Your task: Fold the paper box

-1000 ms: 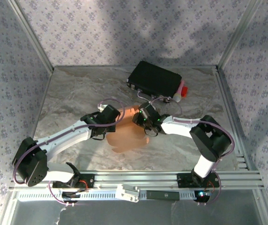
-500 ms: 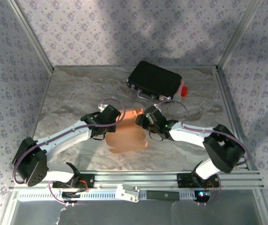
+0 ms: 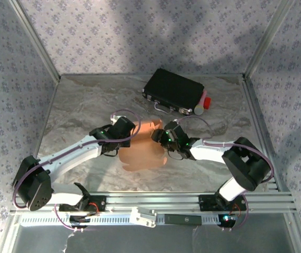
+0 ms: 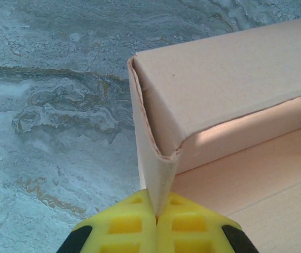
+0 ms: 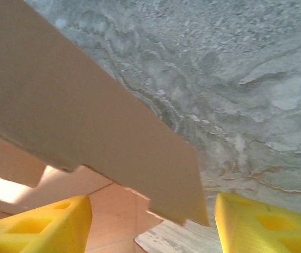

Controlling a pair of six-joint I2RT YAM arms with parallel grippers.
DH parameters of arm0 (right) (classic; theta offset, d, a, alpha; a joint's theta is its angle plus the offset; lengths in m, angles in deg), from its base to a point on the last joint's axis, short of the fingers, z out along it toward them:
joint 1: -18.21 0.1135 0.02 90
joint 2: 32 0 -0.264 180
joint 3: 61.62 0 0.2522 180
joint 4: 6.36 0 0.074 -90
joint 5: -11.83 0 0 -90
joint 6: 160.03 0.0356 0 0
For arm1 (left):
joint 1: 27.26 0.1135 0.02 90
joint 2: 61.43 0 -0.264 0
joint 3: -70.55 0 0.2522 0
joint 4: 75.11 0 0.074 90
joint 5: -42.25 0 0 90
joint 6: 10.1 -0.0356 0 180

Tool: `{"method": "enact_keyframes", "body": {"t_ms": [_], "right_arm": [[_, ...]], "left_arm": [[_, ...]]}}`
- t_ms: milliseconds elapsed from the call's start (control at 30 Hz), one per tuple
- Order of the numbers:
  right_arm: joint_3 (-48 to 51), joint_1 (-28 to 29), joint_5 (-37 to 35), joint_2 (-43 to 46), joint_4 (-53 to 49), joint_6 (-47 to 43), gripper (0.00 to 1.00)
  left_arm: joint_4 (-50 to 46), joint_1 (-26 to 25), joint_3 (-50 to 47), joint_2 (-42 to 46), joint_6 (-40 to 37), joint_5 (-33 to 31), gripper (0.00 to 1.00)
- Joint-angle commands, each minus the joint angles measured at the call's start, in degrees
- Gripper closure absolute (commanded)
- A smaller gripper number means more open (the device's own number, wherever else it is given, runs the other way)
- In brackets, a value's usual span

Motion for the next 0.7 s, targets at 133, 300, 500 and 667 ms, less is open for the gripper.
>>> {"method": "enact_keyframes", "body": {"t_ms": [133,300,500,667], "right_arm": [[3.0,-4.0,10.3,9.3,4.3,-17.3,0.3],[6.4,-16.1,29.2,23.0,0.8,-26.7,0.28],[-0.5,-26.8,43.8,28.6,-5.9,-31.7,0.35],[-5.9,-30.6,54.0,25.4,-5.0,-33.7,0.45]], "left_arm": [[-1.7,1.1,3.5,3.2,-5.3,3.3,1.0],[3.5,8.6,3.5,7.1,-11.8,19.4,1.0],[0.8,14.7,11.7,4.5,-23.8,33.6,1.0],[-2.0,16.9,18.7,1.2,-31.8,43.4,1.0]]}}
